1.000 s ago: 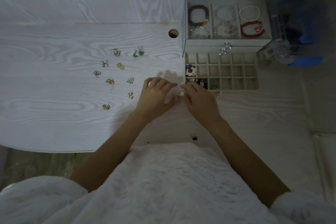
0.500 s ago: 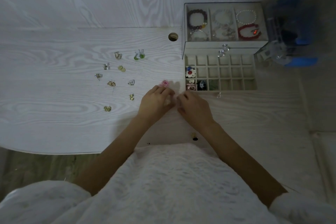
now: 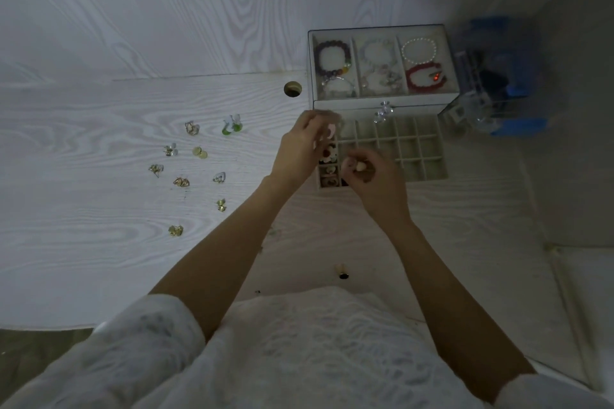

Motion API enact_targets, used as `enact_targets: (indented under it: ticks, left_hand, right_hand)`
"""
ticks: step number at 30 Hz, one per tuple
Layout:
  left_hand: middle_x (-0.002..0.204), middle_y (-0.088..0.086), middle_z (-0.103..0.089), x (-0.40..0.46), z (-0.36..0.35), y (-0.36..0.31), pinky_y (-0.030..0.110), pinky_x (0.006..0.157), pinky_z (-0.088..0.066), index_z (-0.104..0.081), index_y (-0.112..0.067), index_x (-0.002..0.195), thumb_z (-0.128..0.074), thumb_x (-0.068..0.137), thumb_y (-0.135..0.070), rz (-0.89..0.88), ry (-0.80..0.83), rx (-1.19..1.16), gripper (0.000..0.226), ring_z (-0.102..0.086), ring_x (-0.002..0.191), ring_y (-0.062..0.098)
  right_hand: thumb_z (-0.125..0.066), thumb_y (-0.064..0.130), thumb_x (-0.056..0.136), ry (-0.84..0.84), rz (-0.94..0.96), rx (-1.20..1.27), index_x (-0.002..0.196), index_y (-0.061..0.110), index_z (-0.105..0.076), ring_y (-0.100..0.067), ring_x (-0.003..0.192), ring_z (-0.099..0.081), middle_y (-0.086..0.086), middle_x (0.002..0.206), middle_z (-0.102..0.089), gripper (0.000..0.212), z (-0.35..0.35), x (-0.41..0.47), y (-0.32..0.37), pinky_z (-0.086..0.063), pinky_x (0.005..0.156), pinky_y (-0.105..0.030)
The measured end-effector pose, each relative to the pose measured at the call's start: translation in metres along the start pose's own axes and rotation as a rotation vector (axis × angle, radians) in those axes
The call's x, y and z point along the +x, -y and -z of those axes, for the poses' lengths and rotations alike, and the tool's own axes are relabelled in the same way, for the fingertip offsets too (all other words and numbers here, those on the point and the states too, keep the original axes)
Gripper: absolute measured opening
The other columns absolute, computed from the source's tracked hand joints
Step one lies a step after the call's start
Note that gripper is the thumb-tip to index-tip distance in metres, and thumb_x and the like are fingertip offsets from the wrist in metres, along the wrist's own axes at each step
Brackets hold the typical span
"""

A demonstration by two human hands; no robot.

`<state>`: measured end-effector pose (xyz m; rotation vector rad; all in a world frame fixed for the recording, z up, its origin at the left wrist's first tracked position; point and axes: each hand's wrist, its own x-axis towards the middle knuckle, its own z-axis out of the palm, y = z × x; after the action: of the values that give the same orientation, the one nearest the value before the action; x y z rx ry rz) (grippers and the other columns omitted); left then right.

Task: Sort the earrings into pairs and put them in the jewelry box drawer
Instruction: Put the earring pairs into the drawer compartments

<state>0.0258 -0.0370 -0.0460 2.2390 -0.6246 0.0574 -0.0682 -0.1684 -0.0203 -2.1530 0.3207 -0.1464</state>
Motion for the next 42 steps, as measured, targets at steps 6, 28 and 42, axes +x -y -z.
enact_targets:
  ticks: [6, 28, 42]
  left_hand:
    - [0.113, 0.010, -0.063, -0.003, -0.006, 0.010, 0.033, 0.084, -0.048, -0.062, -0.009, 0.112, -0.066, 0.077, -0.006, -0.035, 0.018, 0.106, 0.035, -0.058, 0.099, 0.028]
    - [0.112, 0.010, -0.058, -0.022, -0.009, 0.006, 0.024, 0.064, -0.046, -0.061, -0.009, 0.107, -0.076, 0.072, -0.024, 0.176, 0.028, 0.084, 0.041, -0.060, 0.091, 0.021]
    - [0.094, -0.001, -0.070, -0.088, 0.087, 0.010, 0.028, 0.071, -0.051, -0.065, -0.018, 0.105, -0.055, 0.092, -0.020, 0.224, 0.055, 0.108, 0.017, -0.063, 0.081, 0.010]
  right_hand:
    - [-0.058, 0.020, 0.087, -0.026, 0.028, -0.145, 0.104, 0.014, -0.065, -0.011, 0.084, -0.051, -0.006, 0.096, -0.060, 0.019, 0.002, 0.021, 0.000, -0.035, 0.072, -0.002]
    - [-0.051, 0.012, 0.089, 0.048, 0.300, -0.505, 0.118, 0.011, -0.060, -0.028, 0.109, -0.051, -0.005, 0.119, -0.063, 0.030, -0.032, 0.057, -0.009, -0.043, 0.092, -0.036]
    - [-0.051, 0.010, 0.089, 0.227, 0.387, -0.321, 0.104, 0.010, -0.063, -0.024, 0.089, -0.057, -0.008, 0.099, -0.063, 0.020, -0.026, -0.006, 0.017, -0.046, 0.074, -0.035]
